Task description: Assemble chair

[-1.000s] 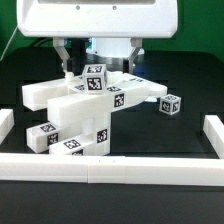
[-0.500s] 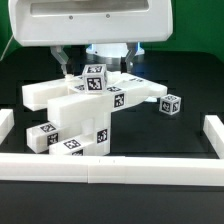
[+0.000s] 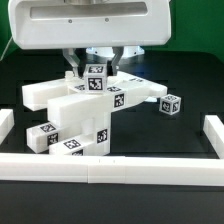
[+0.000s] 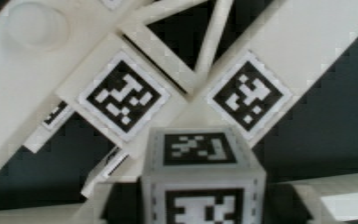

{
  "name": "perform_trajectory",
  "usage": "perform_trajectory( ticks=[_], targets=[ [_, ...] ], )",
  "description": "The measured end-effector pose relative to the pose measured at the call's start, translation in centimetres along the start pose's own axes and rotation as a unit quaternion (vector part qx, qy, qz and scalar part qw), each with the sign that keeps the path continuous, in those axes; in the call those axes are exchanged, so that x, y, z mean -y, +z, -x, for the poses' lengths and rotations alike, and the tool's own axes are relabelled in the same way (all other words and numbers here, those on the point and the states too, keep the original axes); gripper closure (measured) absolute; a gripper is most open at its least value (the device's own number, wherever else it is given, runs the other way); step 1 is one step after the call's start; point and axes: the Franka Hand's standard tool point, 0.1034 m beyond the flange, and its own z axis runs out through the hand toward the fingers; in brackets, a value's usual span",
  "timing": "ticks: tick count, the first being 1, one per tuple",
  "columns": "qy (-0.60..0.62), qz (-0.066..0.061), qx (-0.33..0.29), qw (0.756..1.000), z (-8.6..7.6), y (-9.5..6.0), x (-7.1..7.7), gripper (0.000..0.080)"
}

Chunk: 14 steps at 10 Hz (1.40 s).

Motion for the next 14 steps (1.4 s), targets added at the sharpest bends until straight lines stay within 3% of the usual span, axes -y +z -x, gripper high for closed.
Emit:
perform_trajectory(
  ticks=[6,8,14],
  targets=[
    [0.032,0.006,-0.034,0.999,-0.36,-0.14,-0.51,0.0518],
    [0.118,0.006,-0.068,0.991,-0.29,-0.15,-0.54,0.0517],
    [0.313,-0.008,-0.071,0.947,-0.43,-0.15,-0.6,0.0517]
  ],
)
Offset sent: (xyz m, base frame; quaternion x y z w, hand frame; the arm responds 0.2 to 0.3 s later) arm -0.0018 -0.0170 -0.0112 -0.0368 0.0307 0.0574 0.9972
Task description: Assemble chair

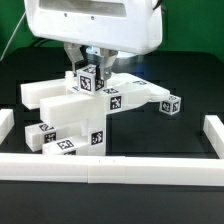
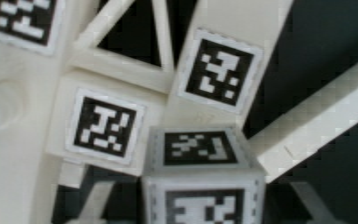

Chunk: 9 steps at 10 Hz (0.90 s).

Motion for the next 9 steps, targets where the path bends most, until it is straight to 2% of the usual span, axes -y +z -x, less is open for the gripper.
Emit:
perform_trajectory(
  ticks=[4,9],
  targets=[
    [0.118,-0.007,-0.005,0.993,-0.22,-0.01,0.13,0.0515],
    [0.287,-0.015,0.002,0.958,-0.15,-0.01,0.35,0.0515]
  ],
)
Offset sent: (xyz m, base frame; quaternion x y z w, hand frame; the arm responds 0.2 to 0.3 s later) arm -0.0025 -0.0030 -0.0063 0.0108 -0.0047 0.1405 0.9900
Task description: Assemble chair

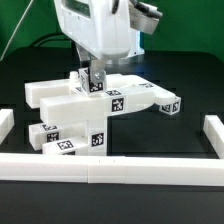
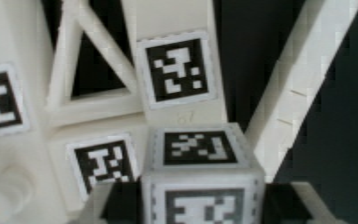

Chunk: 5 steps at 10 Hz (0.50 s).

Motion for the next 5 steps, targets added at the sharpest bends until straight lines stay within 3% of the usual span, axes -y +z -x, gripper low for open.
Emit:
perform_trajectory(
  ticks=[3,4,5],
  targets=[
    [0.024,0.0,0.0,1.0,0.01,0.01,0.0,0.0515],
    [0.014,0.001,0.0,1.0,0.02,0.08,-0.03,0.0419],
    [0.007,0.001,0.0,1.0,0.04,0.14,-0.04,0.0419]
  ],
)
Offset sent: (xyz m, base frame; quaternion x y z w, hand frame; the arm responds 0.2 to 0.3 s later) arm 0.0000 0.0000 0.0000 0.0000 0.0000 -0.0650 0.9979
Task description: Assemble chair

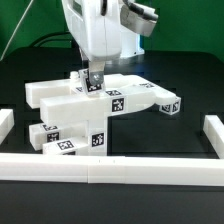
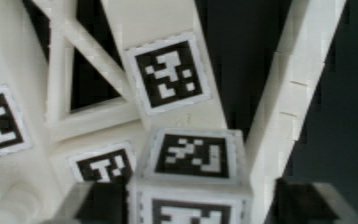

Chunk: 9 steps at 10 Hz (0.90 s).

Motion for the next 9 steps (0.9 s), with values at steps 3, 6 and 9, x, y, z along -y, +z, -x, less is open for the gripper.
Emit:
perform_trajectory(
  ticks=[3,6,9],
  targets=[
    [-0.1,0.001,0.0,0.995,-0.02,0.03,-0.02,0.0166],
    [-0.225,0.001,0.0,0.974,0.01,0.05,-0.02,0.0151],
    [-0.373,0.002,0.002,0.928,0.12,0.22,-0.17,0.0151]
  ],
)
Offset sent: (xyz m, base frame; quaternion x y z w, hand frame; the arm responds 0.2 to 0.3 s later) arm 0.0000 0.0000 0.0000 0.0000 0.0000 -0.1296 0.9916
